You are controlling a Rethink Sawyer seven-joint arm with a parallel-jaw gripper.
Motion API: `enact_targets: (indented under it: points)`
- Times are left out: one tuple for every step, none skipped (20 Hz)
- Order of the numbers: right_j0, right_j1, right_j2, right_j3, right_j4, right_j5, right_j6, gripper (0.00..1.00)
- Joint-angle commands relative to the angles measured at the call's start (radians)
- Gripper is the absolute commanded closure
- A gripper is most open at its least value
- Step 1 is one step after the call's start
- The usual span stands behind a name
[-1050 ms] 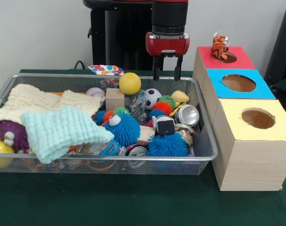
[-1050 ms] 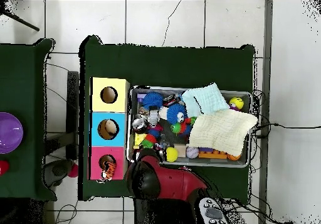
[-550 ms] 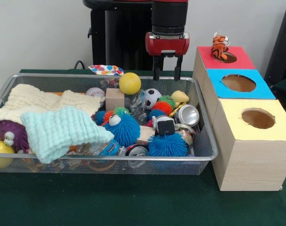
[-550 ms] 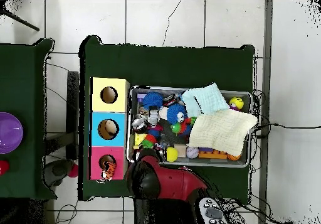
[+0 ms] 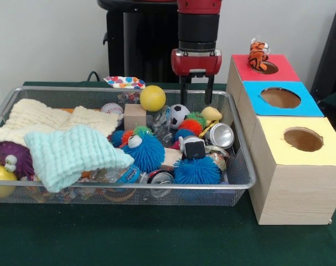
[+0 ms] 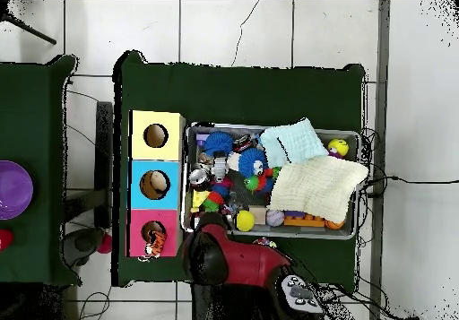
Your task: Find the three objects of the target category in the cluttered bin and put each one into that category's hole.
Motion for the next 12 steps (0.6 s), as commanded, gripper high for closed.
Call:
enact_targets:
  points:
    - [0.004, 0.112, 0.001, -0.095, -0.045, -0.096, 0.158, 0.0]
    - [0.003, 0.103, 0.005, -0.093, -0.045, -0.083, 0.152, 0.0]
    - [0.003, 0.111, 0.005, -0.096, -0.045, -0.094, 0.151, 0.0]
    - [-0.001, 0.123, 0.009, -0.095, -0.044, -0.11, 0.16, 0.0]
    - [-0.007, 0.128, 0.014, -0.093, -0.043, -0.114, 0.167, 0.0]
    - [-0.024, 0.138, 0.035, -0.082, -0.036, -0.107, 0.185, 0.0]
    - [-0.041, 0.145, 0.055, -0.072, -0.033, -0.099, 0.199, 0.0]
    - [-0.07, 0.159, 0.089, -0.057, -0.027, -0.091, 0.225, 0.0]
    - [-0.079, 0.165, 0.099, -0.051, -0.023, -0.086, 0.232, 0.0]
    - [-0.091, 0.172, 0.112, -0.043, -0.014, -0.069, 0.24, 0.0]
    - [-0.096, 0.18, 0.117, -0.037, -0.01, -0.07, 0.248, 0.0]
    - [-0.11, 0.182, 0.13, -0.023, 0.007, -0.046, 0.259, 0.0]
